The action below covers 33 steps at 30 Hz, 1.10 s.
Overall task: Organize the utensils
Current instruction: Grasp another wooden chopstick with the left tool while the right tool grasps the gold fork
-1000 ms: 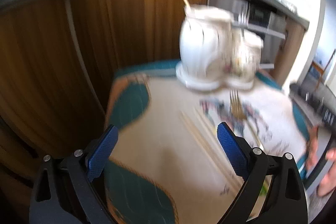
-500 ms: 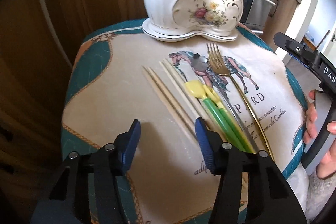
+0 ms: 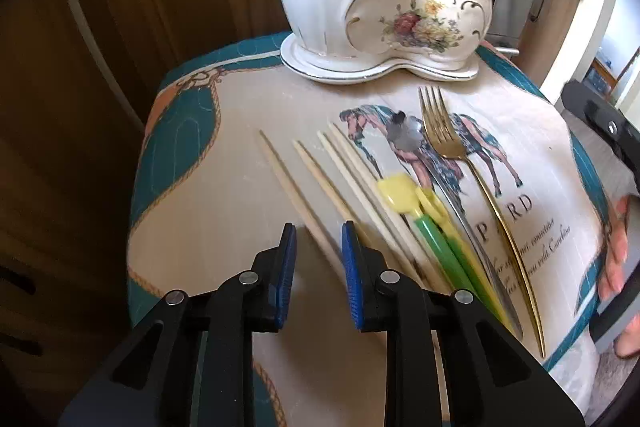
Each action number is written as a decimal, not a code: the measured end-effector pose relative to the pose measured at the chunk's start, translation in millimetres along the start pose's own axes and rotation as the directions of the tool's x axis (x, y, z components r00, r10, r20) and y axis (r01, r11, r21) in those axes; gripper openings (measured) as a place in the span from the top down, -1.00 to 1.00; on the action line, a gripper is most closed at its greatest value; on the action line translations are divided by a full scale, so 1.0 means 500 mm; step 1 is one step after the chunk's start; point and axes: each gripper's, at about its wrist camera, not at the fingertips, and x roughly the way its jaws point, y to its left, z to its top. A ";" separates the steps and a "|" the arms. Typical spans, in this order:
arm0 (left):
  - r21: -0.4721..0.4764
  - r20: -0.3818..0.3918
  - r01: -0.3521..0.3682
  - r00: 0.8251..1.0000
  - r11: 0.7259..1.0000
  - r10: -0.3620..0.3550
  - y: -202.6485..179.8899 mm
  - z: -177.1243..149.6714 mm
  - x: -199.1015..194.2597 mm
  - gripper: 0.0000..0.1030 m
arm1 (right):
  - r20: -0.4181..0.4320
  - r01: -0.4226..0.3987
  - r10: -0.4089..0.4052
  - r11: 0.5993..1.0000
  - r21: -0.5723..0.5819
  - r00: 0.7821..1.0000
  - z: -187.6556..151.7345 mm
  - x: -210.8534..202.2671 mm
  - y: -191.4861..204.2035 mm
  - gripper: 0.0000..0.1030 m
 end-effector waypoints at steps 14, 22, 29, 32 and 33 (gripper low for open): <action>0.099 0.004 0.028 1.000 0.995 -0.028 0.013 -0.029 -0.023 0.86 | -0.065 0.004 -0.004 1.000 -0.004 0.998 -0.004 0.004 0.028 -0.90; 0.111 0.047 0.080 0.995 0.991 -0.086 0.027 -0.051 -0.056 0.87 | -0.132 0.006 -0.005 1.000 0.008 0.991 -0.007 -0.015 0.023 -0.88; 0.114 0.083 0.133 0.986 0.985 -0.143 0.032 -0.070 -0.068 0.87 | -0.232 0.003 -0.004 1.000 -0.004 0.973 -0.022 -0.012 0.030 -0.40; 0.116 0.087 0.149 0.983 0.982 -0.159 0.036 -0.075 -0.068 0.87 | -0.275 -0.028 0.022 0.999 -0.016 0.961 -0.027 -0.011 0.047 -0.06; 0.117 0.088 0.152 0.983 0.981 -0.163 0.038 -0.075 -0.067 0.87 | -0.289 -0.038 0.027 0.999 -0.034 0.957 -0.029 -0.011 0.059 0.09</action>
